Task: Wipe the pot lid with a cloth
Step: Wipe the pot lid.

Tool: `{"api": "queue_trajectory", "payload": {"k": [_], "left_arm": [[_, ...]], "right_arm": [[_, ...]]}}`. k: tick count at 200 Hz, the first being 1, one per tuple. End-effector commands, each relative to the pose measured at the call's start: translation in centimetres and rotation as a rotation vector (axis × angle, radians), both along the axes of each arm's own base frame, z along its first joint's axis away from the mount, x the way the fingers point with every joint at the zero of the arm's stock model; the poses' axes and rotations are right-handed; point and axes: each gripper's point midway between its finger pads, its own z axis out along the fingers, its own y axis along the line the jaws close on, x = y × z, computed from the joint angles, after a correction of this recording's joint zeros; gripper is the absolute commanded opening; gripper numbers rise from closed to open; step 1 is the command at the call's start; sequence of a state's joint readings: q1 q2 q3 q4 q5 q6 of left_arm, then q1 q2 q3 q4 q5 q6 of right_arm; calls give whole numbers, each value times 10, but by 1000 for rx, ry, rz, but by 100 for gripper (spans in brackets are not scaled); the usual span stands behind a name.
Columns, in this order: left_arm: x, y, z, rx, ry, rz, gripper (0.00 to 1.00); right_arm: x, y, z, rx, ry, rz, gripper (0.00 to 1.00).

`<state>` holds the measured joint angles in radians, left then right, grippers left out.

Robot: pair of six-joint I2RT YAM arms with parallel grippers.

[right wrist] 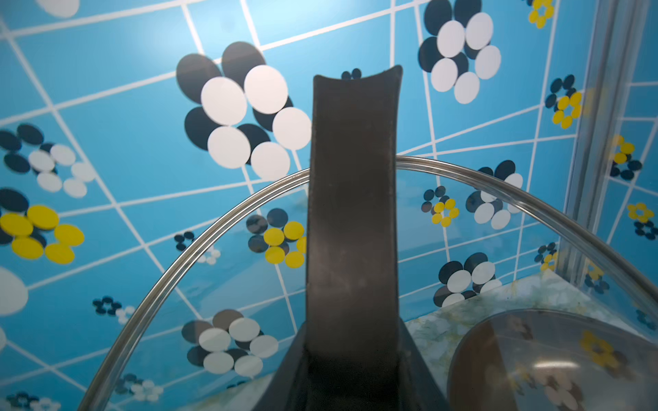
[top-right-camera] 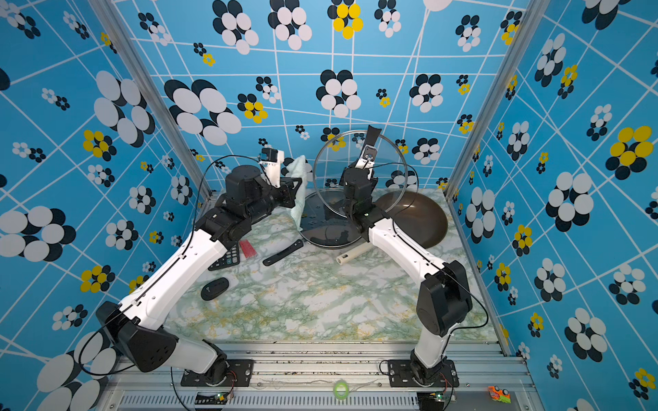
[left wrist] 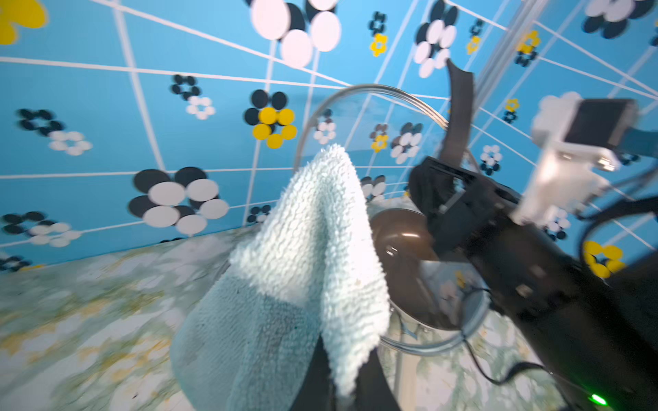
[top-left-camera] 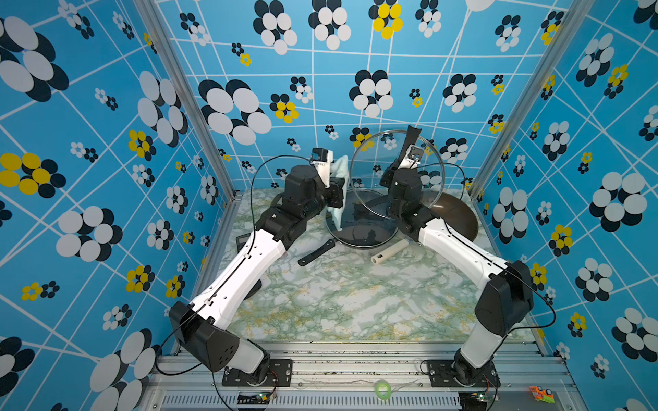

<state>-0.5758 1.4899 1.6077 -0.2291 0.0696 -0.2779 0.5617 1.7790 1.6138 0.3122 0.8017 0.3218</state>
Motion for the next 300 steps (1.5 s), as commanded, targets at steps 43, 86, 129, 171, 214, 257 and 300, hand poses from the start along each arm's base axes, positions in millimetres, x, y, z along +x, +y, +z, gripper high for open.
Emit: {"api": "queue_trajectory", "payload": {"k": [43,86,129,171,214,257,300], "left_arm": [[-13,-84,-19,-105,19,-223,0],[28,-84,-37,10,41,-80,0],[78,-42,-34,143,-2,197,0],[108,-9,-32,133,-4,320,0],[120,21,-38,181,19,431,0],[94,-20,-29,142,-24,189,0],[57,-52,-61,198,48,82,0]], "right_arm": [[-17,-23,74,581,-378,-37,0],[-53,-22,90,384,-416,109,0],[-99,4,92,71,-396,371,0],[-139,46,63,-312,-285,668,0],[-152,38,50,-452,-219,667,0],[-133,26,52,-448,-207,565,0],[-95,-6,76,-196,-309,405,0]]}}
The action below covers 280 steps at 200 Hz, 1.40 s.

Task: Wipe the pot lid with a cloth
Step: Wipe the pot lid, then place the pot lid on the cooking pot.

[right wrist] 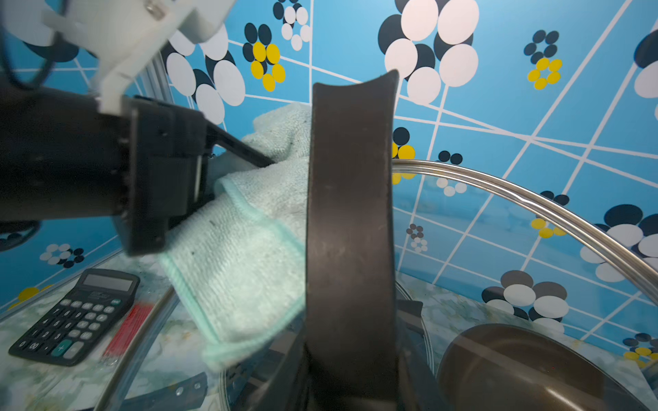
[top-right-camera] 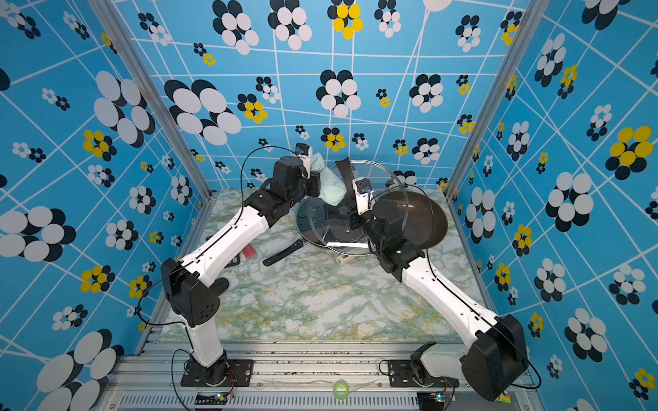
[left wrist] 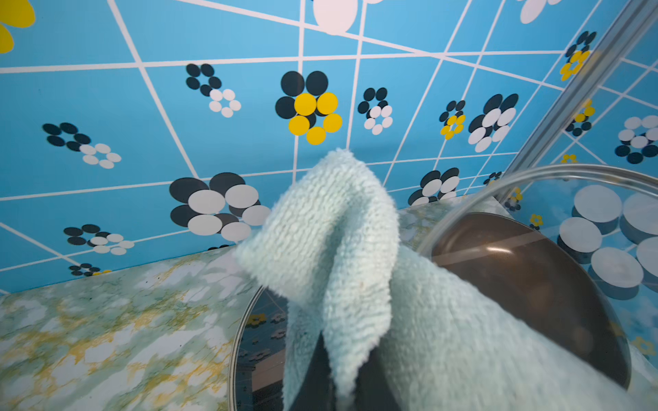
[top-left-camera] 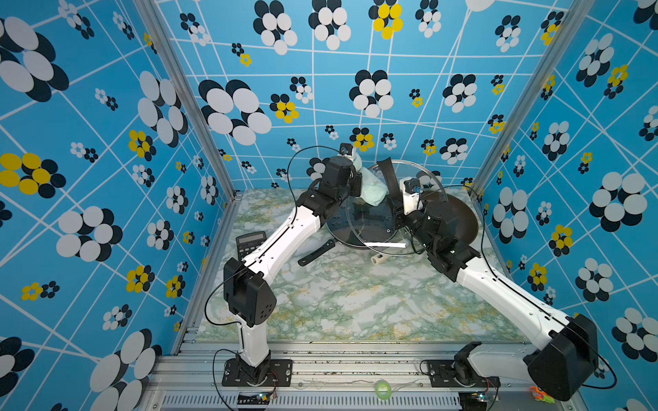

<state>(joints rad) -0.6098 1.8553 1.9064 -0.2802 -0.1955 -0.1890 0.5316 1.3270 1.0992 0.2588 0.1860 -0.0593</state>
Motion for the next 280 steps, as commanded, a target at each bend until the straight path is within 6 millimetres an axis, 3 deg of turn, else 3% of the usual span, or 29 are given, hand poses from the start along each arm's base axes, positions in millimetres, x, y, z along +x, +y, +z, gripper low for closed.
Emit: {"api": "queue_trajectory", "payload": {"k": [1,27,61,93,118,140,151,155,173,207,244,280], "left_arm": [[-35,-24,-10,-3,47,-115,0],[-41,-12,-45,-12,138,-48,0],[-55,-2,-62,24,202,-24,0],[-72,6,-23,7,138,-54,0],[-87,24,13,-3,61,-28,0],[-98,45,23,6,27,26,0],[-102,56,27,10,17,55,0],[-105,60,28,10,15,61,0],[-113,74,40,5,-4,96,0],[-128,98,55,3,-46,152,0],[-139,120,48,13,-20,222,0],[-145,136,44,-5,-24,290,0]], "right_arm": [[6,-35,119,345,-325,-103,0],[26,-54,124,408,-352,-186,0],[56,-120,98,528,-304,-407,0],[77,-167,44,363,-220,-662,0],[82,-212,15,326,-169,-789,0],[96,-243,-26,259,-80,-876,0],[107,-239,-43,230,-35,-856,0],[110,-254,-48,225,-27,-878,0],[124,-256,-70,240,-2,-891,0],[150,-252,-89,263,-6,-884,0],[176,-241,-99,258,27,-817,0],[178,-242,-121,306,67,-837,0]]}}
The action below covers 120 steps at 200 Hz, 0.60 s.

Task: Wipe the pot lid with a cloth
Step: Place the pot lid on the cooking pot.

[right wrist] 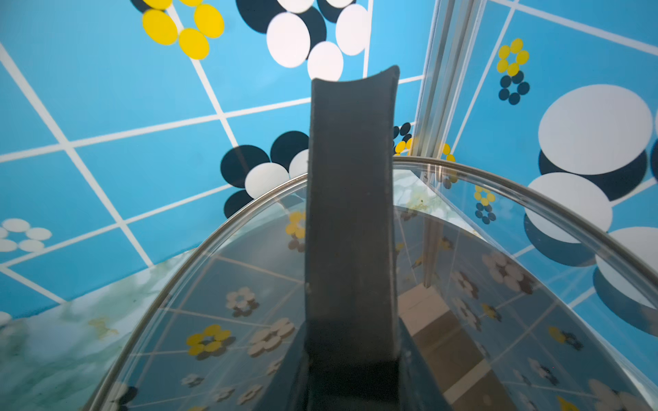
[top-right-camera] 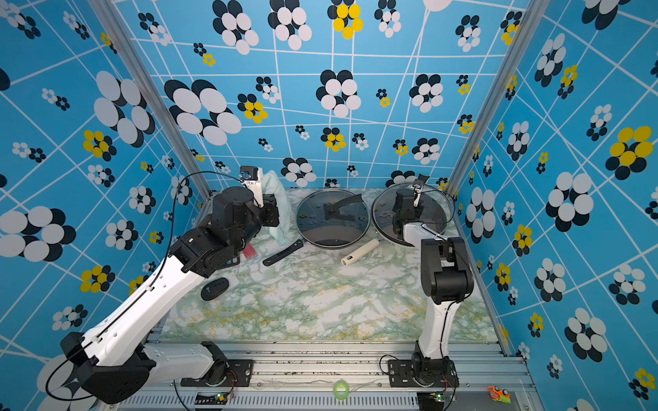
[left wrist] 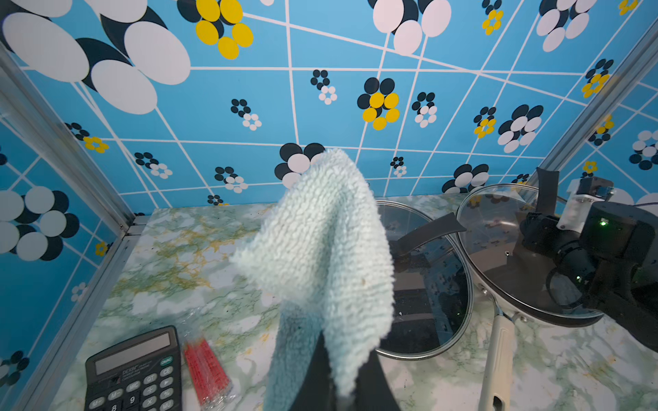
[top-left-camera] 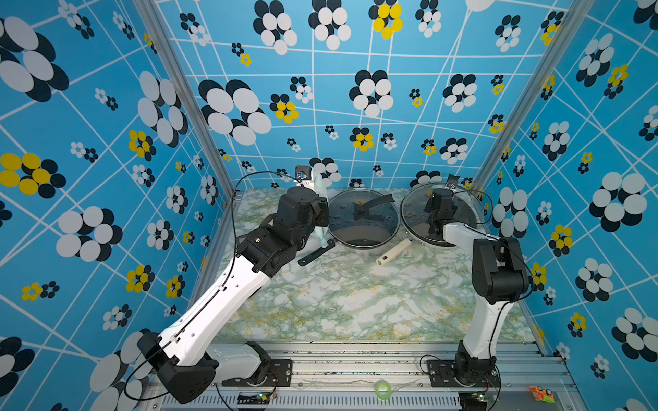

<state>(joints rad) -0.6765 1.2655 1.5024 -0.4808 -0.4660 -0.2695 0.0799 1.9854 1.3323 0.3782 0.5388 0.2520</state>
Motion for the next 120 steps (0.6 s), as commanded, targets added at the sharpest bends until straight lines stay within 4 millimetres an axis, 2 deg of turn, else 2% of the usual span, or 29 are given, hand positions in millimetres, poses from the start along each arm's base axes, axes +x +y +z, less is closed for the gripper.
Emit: {"api": "queue_trajectory", "payload": {"k": [1,34,78,120], "left_arm": [[-6,18,1,-8,-8,77,0],[-4,19,3,8,-18,89,0],[5,9,2,40,-9,68,0],[7,6,1,46,-9,63,0]], "right_arm": [[13,2,63,65,-224,-19,0],[12,2,54,100,-201,-14,0],[12,4,43,115,-157,7,0],[5,-3,33,124,-115,-7,0]]}}
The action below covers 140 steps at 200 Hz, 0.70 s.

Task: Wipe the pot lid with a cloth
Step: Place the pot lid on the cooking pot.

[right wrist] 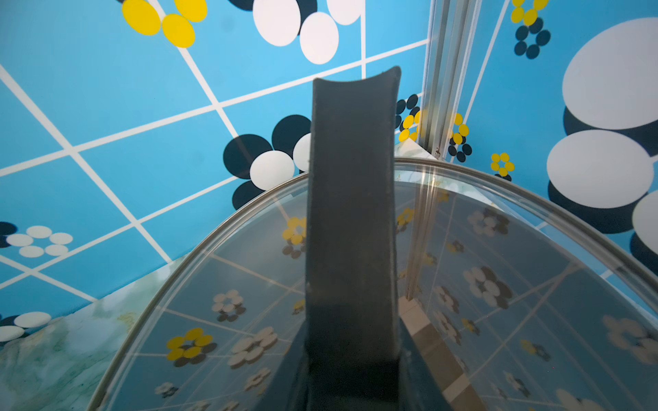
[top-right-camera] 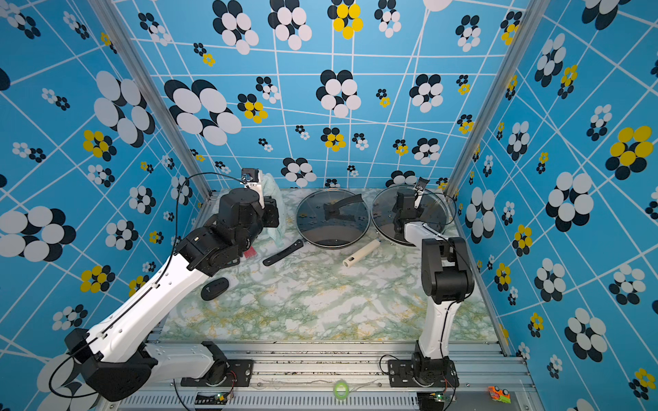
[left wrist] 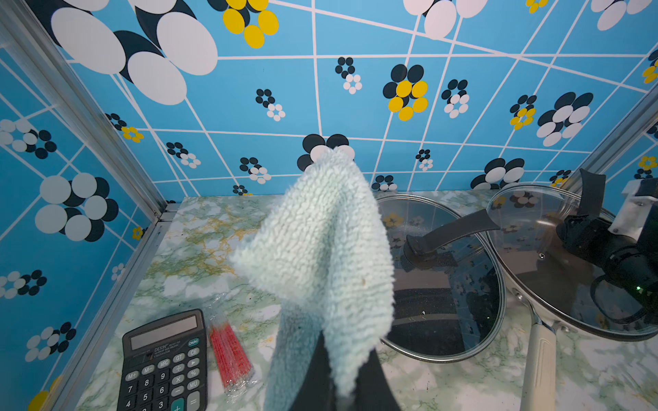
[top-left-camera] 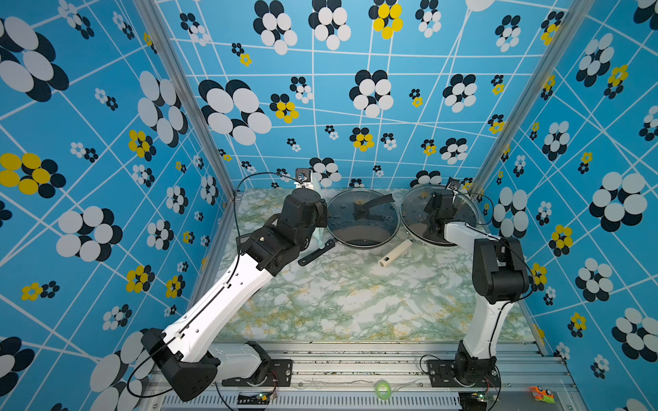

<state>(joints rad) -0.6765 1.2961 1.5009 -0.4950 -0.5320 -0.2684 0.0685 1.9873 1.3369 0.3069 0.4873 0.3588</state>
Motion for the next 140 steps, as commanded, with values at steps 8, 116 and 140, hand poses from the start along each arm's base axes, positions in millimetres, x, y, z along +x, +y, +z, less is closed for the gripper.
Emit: {"api": "queue_trajectory", "payload": {"k": [8,116,140], "left_arm": [[-1,0,15,0,-32,0,0],[-2,6,21,34,-50,8,0],[-3,6,20,32,-48,5,0]], "right_arm": [[6,-3,47,29,-137,-12,0],[-2,-7,27,55,-4,-40,0],[1,-7,24,58,0,-42,0]]}}
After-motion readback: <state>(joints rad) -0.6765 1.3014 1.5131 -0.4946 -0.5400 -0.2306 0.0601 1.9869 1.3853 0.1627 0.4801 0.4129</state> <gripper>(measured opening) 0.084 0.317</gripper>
